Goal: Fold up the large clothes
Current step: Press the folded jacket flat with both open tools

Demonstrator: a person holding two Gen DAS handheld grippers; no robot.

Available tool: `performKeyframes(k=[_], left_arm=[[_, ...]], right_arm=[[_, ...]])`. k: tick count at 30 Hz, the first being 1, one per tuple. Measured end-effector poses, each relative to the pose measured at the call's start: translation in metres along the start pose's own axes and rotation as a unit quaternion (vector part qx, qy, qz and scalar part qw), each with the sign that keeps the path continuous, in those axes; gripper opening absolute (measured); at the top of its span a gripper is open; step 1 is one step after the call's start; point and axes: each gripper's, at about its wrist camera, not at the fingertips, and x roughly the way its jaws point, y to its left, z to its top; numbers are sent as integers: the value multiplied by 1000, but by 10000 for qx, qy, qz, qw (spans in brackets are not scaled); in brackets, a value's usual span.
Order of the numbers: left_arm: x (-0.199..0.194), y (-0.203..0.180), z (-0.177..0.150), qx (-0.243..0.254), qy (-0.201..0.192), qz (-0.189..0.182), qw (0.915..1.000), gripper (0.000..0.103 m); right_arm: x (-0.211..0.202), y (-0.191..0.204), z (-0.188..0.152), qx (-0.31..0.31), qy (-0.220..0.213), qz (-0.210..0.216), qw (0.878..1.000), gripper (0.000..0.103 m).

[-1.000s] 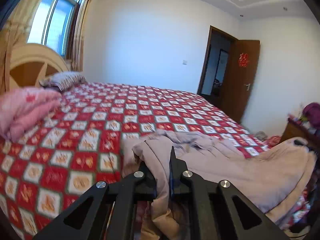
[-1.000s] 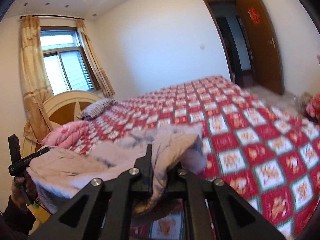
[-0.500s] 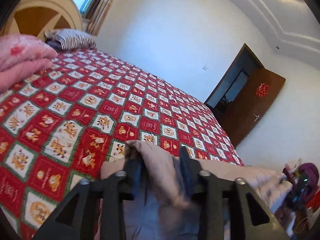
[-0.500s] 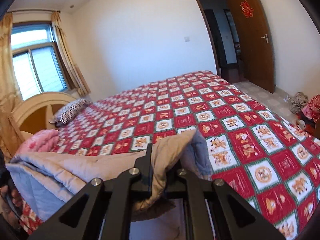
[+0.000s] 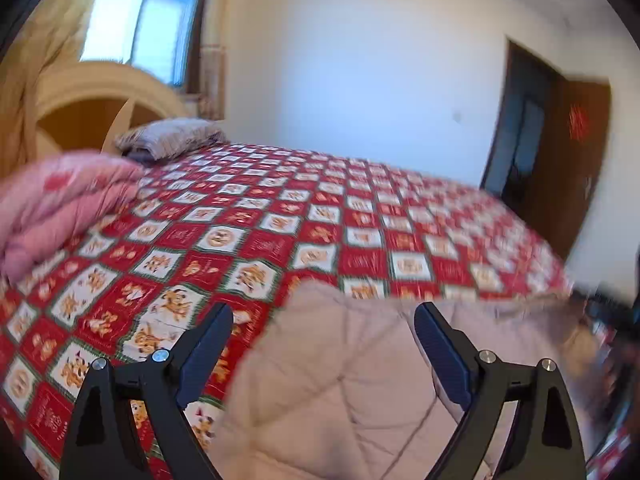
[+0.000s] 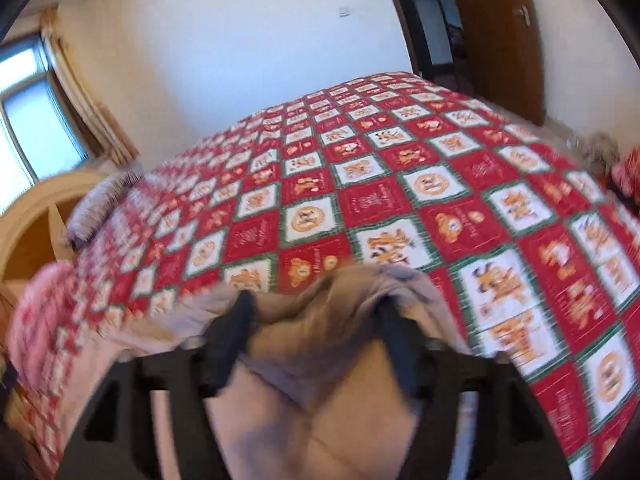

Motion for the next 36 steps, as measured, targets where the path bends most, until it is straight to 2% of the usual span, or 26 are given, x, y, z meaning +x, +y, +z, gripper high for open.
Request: performKeyframes(k=[1, 4, 7, 9, 11, 12, 13, 15, 19, 24, 36], left_arm=[[5, -8, -2, 154, 47, 33, 9999, 92], [24, -34, -12, 657, 35, 477, 9967, 93], [44, -46, -18, 937, 32, 932, 9912, 93], [65, -45, -20, 948, 255, 1228, 9876, 93], [90, -34, -26, 793, 661, 1545, 9826, 93], [102, -26, -32, 649, 862, 1559, 9819, 93], [112, -17, -37, 479, 996, 1552, 9817, 93], [117, -5, -41, 194, 1026, 1435, 9841, 93], [132, 0, -43, -38, 1118, 1314, 9850, 97], [148, -3, -49, -82, 1254, 1227, 9845, 102], [158, -3, -55, -122, 1361, 1202, 9833, 102]], right_arm=[[-7, 6, -4, -140, -102, 72, 9998, 92], [-17, 27, -17, -577, -201, -9, 9981, 92], [-33, 61, -52, -1146, -233, 61, 9931, 92], [-25, 89, -76, -1828, 7, 22, 9831, 92], [-10, 109, -92, -2433, -65, -262, 9696, 92], [1, 111, -94, -2537, -42, -401, 9665, 92], [14, 108, -95, -2566, 39, -565, 9649, 91], [36, 95, -90, -2309, 169, -770, 9698, 90], [63, 62, -81, -1623, 513, -706, 9829, 90], [69, 60, -84, -1549, 553, -690, 9840, 92], [82, 58, -89, -1480, 703, -763, 9835, 95]])
